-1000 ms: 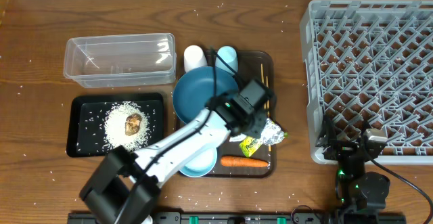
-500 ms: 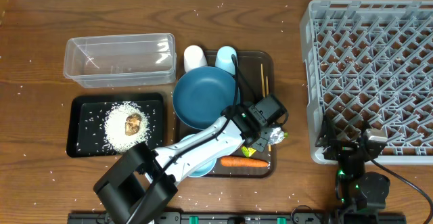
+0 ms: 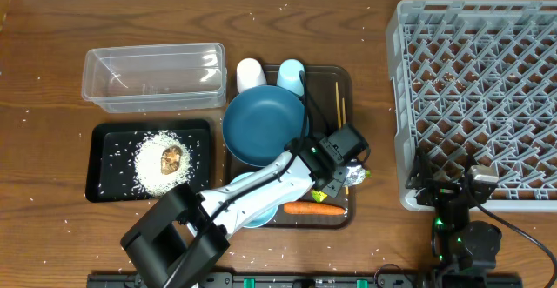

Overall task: Sort waste into correct bins and load items into the dishwasher rack
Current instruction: 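Lower the left gripper and grasp the foil and yellow wrapper, then lift the foil and wrapper off the dark tray with the left gripper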

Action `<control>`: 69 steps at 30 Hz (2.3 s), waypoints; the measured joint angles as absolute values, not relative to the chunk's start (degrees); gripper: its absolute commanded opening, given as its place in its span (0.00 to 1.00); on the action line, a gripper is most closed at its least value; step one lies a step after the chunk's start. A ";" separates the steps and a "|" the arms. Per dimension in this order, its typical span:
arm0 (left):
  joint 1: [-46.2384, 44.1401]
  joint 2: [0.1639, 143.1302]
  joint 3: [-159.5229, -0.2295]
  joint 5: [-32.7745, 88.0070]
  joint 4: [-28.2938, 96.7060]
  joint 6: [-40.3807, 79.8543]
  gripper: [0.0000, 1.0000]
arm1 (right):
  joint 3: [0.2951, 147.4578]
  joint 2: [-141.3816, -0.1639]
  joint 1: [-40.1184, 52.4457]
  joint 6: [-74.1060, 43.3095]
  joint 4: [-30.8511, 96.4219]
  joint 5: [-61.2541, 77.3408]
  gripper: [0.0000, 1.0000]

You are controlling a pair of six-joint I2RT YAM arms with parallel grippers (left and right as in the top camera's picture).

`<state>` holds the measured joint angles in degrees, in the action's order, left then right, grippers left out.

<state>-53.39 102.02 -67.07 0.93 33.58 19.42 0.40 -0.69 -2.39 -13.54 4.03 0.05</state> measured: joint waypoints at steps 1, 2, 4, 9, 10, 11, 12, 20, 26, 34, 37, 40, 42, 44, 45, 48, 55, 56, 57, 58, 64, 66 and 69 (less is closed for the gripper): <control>-53.45 102.02 -67.00 0.99 33.54 19.42 0.47 | 0.40 -0.69 -2.42 -13.54 4.03 0.05 0.99; -53.47 102.02 -66.96 1.10 33.50 19.42 0.48 | 0.40 -0.69 -2.39 -13.54 4.03 0.05 0.99; -53.47 102.02 -66.76 1.13 33.30 19.42 0.48 | 0.40 -0.69 -2.39 -13.54 4.03 0.05 0.99; -53.47 102.02 -65.04 1.17 31.81 19.68 0.47 | 0.40 -0.69 -2.39 -13.54 4.03 0.05 0.99; -53.47 102.02 -64.69 1.37 31.20 19.73 0.47 | 0.40 -0.69 -2.39 -13.54 4.03 0.05 0.99; -53.47 102.02 -64.36 1.58 30.72 19.73 0.47 | 0.40 -0.69 -2.39 -13.54 4.03 0.05 0.99; -53.47 102.02 -64.12 1.83 30.44 19.81 0.47 | 0.40 -0.69 -2.39 -13.54 4.03 0.05 0.99; -53.65 102.02 -63.75 3.09 29.93 19.90 0.47 | 0.40 -0.69 -2.39 -13.54 4.03 0.05 0.99; -54.96 102.02 -63.70 3.09 29.47 19.90 0.47 | 0.40 -0.69 -2.39 -13.54 4.03 0.05 0.99; -55.79 102.02 -63.42 3.27 29.34 19.90 0.47 | 0.40 -0.69 -2.39 -13.54 4.03 0.05 0.99; -55.79 102.02 -62.98 3.27 29.34 19.90 0.47 | 0.40 -0.69 -2.39 -13.54 4.03 0.05 0.99; -55.79 102.02 -62.24 3.27 29.34 20.08 0.41 | 0.40 -0.69 -2.39 -13.54 4.03 0.05 0.99; -55.79 102.02 -62.04 3.29 29.36 20.16 0.40 | 0.40 -0.69 -2.39 -13.56 4.03 0.05 0.99; -55.79 102.02 -62.04 3.27 29.26 20.21 0.38 | 0.40 -0.69 -2.39 -13.54 4.03 0.05 0.99; -55.79 102.02 -62.04 3.27 29.23 20.36 0.36 | 0.40 -0.69 -2.39 -13.54 4.03 0.05 0.99; -55.79 102.02 -62.04 3.29 29.12 20.71 0.29 | 0.40 -0.69 -2.39 -13.54 4.03 0.05 0.99; -55.79 102.02 -62.04 3.27 29.10 21.08 0.09 | 0.40 -0.69 -2.39 -13.54 4.03 0.05 0.99; -55.79 102.02 -62.06 3.25 29.08 21.06 0.06 | 0.40 -0.69 -2.39 -13.54 4.03 0.05 0.99; -55.79 102.02 -62.04 3.29 29.08 20.88 0.06 | 0.40 -0.69 -2.39 -13.54 4.03 0.05 0.99; -55.79 102.02 -62.06 3.29 29.08 20.88 0.06 | 0.40 -0.69 -2.39 -13.54 4.03 0.05 0.99; -55.79 102.02 -62.06 3.27 29.08 20.95 0.06 | 0.40 -0.69 -2.39 -13.54 4.03 0.05 0.99; -55.79 101.84 -62.06 3.27 29.10 21.10 0.06 | 0.40 -0.69 -2.39 -13.54 4.03 0.05 0.99; -55.77 100.20 -62.06 3.29 29.21 21.67 0.06 | 0.40 -0.69 -2.42 -13.54 4.03 0.05 0.99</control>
<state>-55.77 100.20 -62.06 3.29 29.21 21.67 0.40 -0.69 -2.42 -13.54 4.03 0.05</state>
